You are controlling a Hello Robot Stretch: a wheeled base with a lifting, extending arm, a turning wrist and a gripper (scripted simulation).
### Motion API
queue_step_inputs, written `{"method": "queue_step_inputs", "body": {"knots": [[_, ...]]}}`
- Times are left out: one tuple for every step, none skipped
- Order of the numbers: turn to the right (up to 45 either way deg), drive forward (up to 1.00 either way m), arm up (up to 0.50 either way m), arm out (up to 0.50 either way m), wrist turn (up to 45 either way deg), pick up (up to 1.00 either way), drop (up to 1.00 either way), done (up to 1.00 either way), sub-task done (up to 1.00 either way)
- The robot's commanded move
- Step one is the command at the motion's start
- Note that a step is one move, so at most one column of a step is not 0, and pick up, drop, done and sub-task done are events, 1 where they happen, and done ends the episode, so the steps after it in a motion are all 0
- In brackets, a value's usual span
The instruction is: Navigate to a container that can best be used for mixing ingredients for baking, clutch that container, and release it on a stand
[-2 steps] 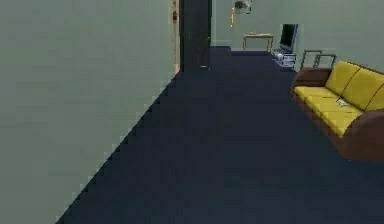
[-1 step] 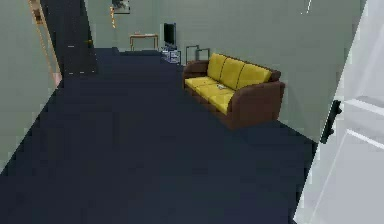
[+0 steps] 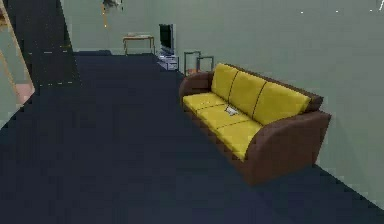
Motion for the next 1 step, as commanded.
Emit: {"method": "queue_step_inputs", "body": {"knots": [[0.0,0.35,0.0,0.0,0.0,0.0,0.0,0.0,0.0]]}}
